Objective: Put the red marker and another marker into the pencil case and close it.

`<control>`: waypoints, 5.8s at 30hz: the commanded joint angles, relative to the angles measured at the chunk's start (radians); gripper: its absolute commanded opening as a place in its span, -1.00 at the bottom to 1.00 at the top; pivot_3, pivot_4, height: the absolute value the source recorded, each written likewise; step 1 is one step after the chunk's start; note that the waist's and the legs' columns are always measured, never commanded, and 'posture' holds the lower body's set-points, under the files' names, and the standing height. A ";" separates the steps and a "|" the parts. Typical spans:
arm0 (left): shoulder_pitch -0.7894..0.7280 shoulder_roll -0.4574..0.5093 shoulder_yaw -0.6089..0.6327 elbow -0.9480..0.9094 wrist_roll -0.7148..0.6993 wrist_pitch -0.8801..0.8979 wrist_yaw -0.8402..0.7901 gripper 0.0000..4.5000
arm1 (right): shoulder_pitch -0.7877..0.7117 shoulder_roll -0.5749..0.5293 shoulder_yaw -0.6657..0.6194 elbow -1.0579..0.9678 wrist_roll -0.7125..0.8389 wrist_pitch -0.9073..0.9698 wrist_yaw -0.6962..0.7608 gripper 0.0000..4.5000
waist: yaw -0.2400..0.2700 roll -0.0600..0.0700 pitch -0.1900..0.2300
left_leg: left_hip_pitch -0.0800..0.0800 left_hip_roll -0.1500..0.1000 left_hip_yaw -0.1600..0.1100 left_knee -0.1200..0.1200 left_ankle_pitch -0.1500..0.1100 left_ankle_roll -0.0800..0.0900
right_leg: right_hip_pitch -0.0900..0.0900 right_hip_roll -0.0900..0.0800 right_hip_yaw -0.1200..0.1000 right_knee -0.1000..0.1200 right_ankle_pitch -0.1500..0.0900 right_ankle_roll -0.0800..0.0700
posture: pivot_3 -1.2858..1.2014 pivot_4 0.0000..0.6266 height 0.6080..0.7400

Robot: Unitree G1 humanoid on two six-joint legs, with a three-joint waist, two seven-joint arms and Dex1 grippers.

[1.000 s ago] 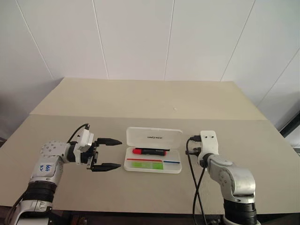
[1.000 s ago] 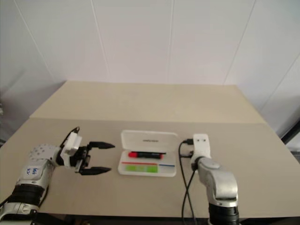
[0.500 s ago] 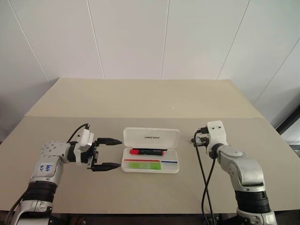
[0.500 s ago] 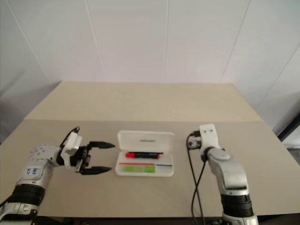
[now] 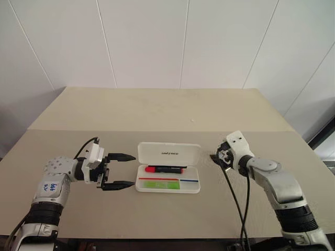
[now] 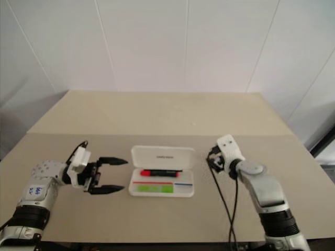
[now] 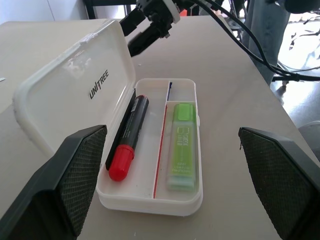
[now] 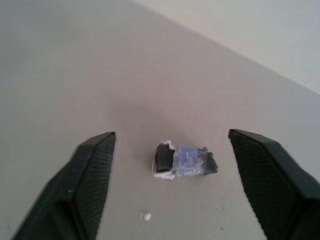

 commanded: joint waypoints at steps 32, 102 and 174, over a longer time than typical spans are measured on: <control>0.090 0.052 0.074 -0.178 -0.035 0.065 0.073 1.00 | -0.663 -0.016 0.256 1.262 -0.373 -0.907 0.709 0.97 | -0.015 0.008 0.006 | 0.000 0.000 0.001 0.000 0.001 -0.002 | -0.001 0.000 0.001 0.002 0.000 0.001 | 0.03 -0.52 1.00; 0.057 0.044 0.032 -0.141 -0.035 0.045 0.016 1.00 | -0.066 -0.082 0.241 -0.288 0.031 0.118 0.503 -0.52 | -0.006 0.008 0.006 | -0.001 0.000 0.000 0.009 0.001 -0.003 | 0.001 0.000 0.001 0.004 0.002 0.002 | 0.03 -0.52 1.00; -0.666 -0.141 -0.028 0.915 0.349 -0.221 0.069 -0.99 | 0.274 -0.193 -0.427 -0.123 0.537 -0.432 0.723 1.00 | 0.016 0.005 0.007 | -0.003 -0.001 -0.001 0.014 0.000 -0.001 | 0.002 0.001 0.000 0.004 0.003 0.005 | 0.03 -0.52 1.00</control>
